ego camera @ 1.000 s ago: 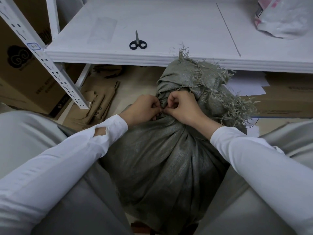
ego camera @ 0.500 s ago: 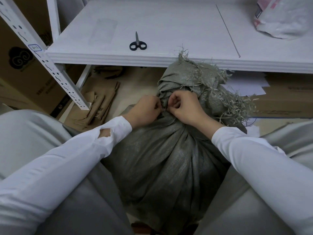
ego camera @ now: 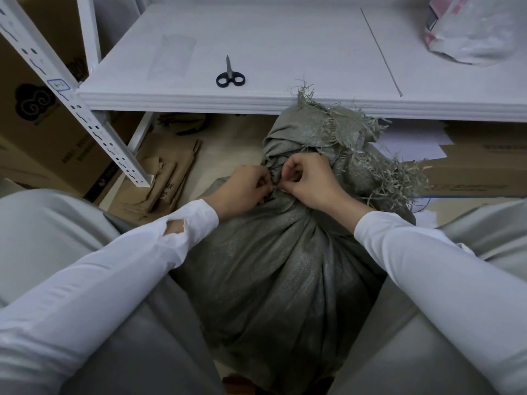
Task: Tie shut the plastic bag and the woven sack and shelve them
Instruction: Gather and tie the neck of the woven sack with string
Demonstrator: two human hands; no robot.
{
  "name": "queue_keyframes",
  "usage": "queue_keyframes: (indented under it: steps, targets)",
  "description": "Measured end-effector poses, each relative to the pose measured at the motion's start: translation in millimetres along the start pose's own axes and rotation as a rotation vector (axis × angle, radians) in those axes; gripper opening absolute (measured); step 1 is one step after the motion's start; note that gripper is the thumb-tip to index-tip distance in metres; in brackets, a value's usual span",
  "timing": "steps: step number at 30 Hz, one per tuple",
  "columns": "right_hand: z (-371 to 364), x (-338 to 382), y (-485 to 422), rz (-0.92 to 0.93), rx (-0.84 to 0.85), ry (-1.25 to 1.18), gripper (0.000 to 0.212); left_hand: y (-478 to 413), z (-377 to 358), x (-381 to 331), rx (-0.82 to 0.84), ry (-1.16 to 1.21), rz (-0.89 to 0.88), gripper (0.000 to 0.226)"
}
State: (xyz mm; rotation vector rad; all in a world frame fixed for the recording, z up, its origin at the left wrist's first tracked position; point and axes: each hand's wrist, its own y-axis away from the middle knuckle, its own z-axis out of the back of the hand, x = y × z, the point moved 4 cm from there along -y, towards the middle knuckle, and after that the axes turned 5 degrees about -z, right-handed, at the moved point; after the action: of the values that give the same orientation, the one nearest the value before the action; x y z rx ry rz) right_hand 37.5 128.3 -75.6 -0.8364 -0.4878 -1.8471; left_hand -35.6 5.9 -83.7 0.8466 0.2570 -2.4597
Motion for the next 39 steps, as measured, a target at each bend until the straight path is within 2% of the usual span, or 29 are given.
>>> queue_keyframes:
  steps: [3, 9, 14, 19, 29, 32, 36, 39]
  targets:
    - [1.9, 2.4, 0.8, 0.015, 0.04, 0.005, 0.021, -2.6, 0.8, 0.4, -0.012, -0.051, 0.005, 0.009]
    - [-3.2, 5.7, 0.1, 0.091, 0.014, 0.257, 0.02, -4.6, -0.4, -0.4, -0.004, -0.045, 0.016, 0.01]
    - [0.1, 8.0, -0.2, 0.076, -0.003, 0.209, 0.027, -3.5, -1.1, 0.8, 0.025, 0.031, 0.022, 0.01]
    - [0.0, 10.4, 1.9, 0.09, -0.011, 0.201, 0.042, 0.3, -1.9, -2.3, -0.006, -0.006, -0.01, 0.008]
    - [-3.4, 10.2, 5.6, 0.119, 0.059, 0.205, 0.012, -4.4, 3.0, -1.7, 0.016, -0.038, 0.085, 0.018]
    - [-5.4, 10.0, 7.6, 0.161, 0.038, 0.271, 0.009, -4.0, 3.6, 1.4, 0.011, 0.055, 0.144, 0.015]
    - [-6.1, 13.7, 10.7, 0.2, -0.018, 0.341, 0.015, -1.4, 1.6, 9.4, -0.056, 0.291, 0.273, 0.022]
    - [-8.9, 15.0, 10.6, 0.198, -0.024, 0.387, 0.016, -0.5, -0.1, 12.4, -0.08, 0.367, 0.314, 0.024]
